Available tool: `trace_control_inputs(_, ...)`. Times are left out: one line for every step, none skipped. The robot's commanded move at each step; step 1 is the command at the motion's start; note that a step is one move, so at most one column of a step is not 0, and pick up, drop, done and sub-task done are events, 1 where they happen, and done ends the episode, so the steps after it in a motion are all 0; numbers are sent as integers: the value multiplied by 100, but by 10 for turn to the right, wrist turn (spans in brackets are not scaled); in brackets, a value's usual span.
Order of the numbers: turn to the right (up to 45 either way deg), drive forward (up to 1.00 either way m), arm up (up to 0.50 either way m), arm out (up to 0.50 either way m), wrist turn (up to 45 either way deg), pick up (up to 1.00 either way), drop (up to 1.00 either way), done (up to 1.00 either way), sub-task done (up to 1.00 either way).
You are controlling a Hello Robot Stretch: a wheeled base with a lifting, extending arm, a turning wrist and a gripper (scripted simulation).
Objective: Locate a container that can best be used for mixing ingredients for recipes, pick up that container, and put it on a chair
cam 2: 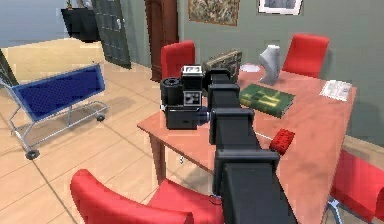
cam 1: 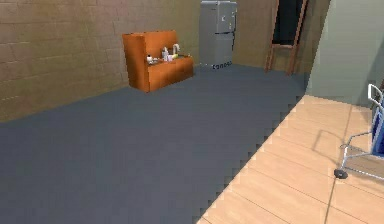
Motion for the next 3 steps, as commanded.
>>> trace_control_inputs(0, 0, 0, 0, 0, 0, 100, 0, 0)
trace_control_inputs(0, 0, 0, -10, 0, 0, 0, 0, 0)
trace_control_inputs(0, 0, 0, 0, 0, 0, 0, 100, 0)
